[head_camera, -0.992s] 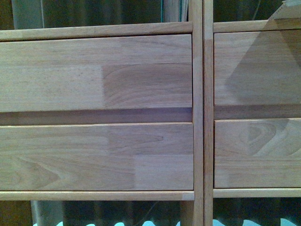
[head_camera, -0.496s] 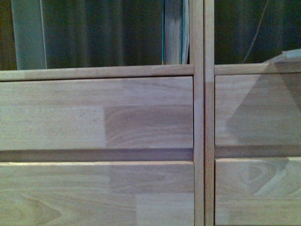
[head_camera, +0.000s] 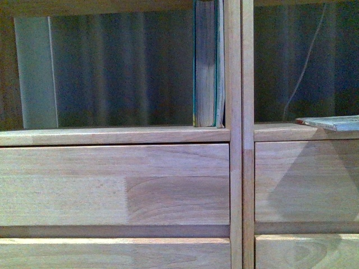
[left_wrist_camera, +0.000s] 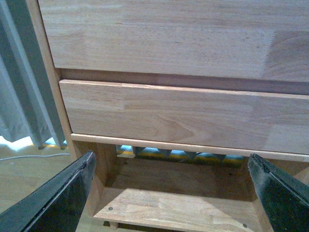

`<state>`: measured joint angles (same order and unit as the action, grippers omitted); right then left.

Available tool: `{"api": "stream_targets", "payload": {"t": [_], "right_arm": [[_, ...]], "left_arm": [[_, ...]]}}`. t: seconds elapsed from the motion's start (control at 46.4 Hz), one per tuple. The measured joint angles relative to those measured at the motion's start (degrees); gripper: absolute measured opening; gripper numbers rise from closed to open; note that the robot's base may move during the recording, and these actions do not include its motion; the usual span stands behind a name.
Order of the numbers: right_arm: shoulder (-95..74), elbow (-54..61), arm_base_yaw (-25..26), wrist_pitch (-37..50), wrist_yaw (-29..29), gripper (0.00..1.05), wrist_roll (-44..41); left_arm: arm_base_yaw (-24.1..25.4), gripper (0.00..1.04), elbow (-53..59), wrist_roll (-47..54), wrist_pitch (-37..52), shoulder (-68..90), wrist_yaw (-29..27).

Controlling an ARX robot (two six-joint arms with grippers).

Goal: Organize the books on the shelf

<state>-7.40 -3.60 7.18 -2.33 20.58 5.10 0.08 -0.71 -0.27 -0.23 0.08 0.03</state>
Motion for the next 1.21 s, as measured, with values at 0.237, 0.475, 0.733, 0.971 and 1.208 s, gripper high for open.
{"api": "stream_targets", "payload": {"t": [0.237, 0.475, 0.733, 0.971, 1.208], "right_arm": [[-22.4, -10.9, 3.1, 19.9, 10.2, 0.98, 17.2], [-40.0, -22.3, -3.5, 33.2, 1.4, 0.98, 36.0], [-59.6, -35.0, -7.2, 39.2, -4.5, 0.98, 56.7], [-69.3, -42.1, -4.7, 39.3, -8.3, 0.98, 64.7], [-74.0, -44.9, -0.8, 38.9, -10.3, 0.98, 69.5]], "left_arm": [[0.0, 0.97, 0.0, 0.0, 0.0, 0.0, 0.0], [0.0, 0.97, 0.0, 0.0, 0.0, 0.0, 0.0], [0.0, 0.97, 0.0, 0.0, 0.0, 0.0, 0.0], [0.0, 0.97, 0.0, 0.0, 0.0, 0.0, 0.0], [0.0, 0.97, 0.0, 0.0, 0.0, 0.0, 0.0]]}}
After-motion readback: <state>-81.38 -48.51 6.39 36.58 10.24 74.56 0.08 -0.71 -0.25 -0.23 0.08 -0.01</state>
